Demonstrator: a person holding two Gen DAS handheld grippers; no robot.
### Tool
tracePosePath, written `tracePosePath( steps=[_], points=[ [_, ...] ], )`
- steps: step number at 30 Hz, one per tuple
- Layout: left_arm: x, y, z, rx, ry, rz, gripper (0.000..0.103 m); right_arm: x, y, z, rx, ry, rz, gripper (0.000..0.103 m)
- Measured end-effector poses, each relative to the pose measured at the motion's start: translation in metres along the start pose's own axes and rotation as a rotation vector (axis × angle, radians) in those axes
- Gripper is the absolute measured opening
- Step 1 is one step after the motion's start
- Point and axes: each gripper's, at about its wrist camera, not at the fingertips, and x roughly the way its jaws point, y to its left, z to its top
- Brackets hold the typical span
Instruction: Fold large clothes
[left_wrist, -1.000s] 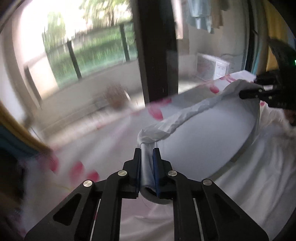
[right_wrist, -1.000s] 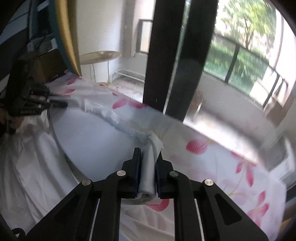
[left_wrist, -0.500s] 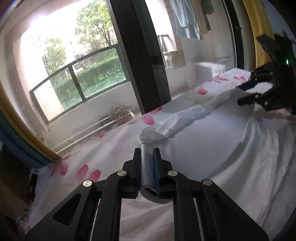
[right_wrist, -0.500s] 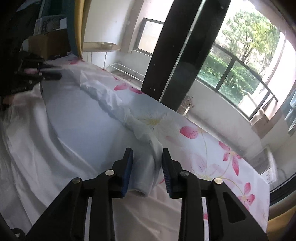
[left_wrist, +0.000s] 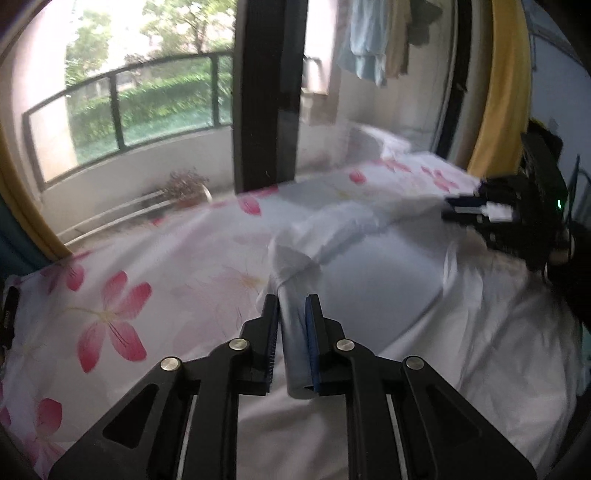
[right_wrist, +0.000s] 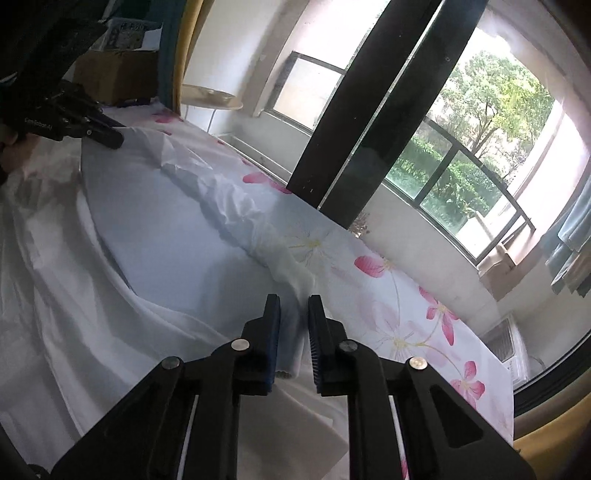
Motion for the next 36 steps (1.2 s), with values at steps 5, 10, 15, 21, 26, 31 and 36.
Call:
tracePosePath(
  steps=[5, 10, 15, 21, 26, 31, 36],
  points=[
    [0.016, 0.013, -0.001, -0.002, 0.098, -0.060, 0.036, 0.008, -0.018, -0.002, 0.090, 0.065, 0.123, 0.019],
    [0.032, 0.020, -0.001, 0.008, 0.166, -0.136, 0.040, 0.030, -0.041, -0.003, 0.163, 0.161, 0.330, 0.049],
    [0.044, 0.028, 0.004, 0.002, 0.207, -0.217, 0.040, 0.059, -0.060, -0.007, 0.277, 0.229, 0.530, 0.049],
    [0.038, 0.018, 0.008, 0.128, 0.130, -0.146, 0.019, 0.072, -0.064, 0.001, 0.309, 0.213, 0.598, 0.016],
    [0.027, 0.001, 0.024, 0.248, -0.035, 0.107, 0.015, 0.054, -0.047, 0.028, 0.116, 0.100, 0.316, 0.013],
    [0.031, -0.020, 0.013, 0.389, -0.123, 0.300, 0.015, 0.046, 0.001, 0.036, -0.162, -0.015, -0.008, 0.013],
    [0.029, -0.041, -0.009, 0.467, -0.083, 0.316, 0.016, 0.044, 0.031, 0.015, -0.265, -0.038, -0.103, 0.014]
  ],
)
